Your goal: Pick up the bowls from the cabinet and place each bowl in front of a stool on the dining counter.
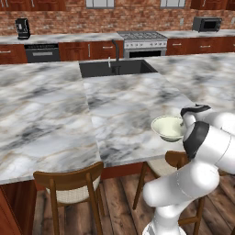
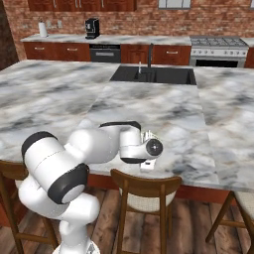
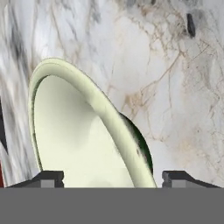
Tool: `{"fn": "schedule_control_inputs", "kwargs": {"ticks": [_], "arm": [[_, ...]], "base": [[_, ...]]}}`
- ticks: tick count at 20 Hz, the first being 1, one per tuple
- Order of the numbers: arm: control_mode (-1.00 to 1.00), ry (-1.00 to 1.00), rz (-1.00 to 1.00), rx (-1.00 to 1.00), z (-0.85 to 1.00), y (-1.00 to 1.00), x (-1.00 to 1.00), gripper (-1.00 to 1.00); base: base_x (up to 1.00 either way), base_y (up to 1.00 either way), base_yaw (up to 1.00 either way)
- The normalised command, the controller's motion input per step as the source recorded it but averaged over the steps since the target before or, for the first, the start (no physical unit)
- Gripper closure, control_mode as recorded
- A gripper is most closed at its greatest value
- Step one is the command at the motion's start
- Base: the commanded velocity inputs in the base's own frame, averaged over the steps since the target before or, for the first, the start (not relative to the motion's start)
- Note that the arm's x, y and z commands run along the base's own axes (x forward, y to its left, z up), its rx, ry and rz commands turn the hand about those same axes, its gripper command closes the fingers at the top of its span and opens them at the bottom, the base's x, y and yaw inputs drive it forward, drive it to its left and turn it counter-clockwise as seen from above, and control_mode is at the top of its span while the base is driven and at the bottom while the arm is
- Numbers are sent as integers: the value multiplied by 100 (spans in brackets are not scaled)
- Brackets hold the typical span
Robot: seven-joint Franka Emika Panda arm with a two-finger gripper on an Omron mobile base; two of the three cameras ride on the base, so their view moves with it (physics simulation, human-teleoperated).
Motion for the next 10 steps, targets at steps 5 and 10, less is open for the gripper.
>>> {"fn": "schedule_control_inputs", "kwargs": {"ticks": [5, 10], "arm": [[-100, 1, 0, -7, 30, -6, 0, -100], [-100, 8, 0, -13, 57, -16, -8, -100]], "base": [[0, 0, 0], [0, 0, 0]]}}
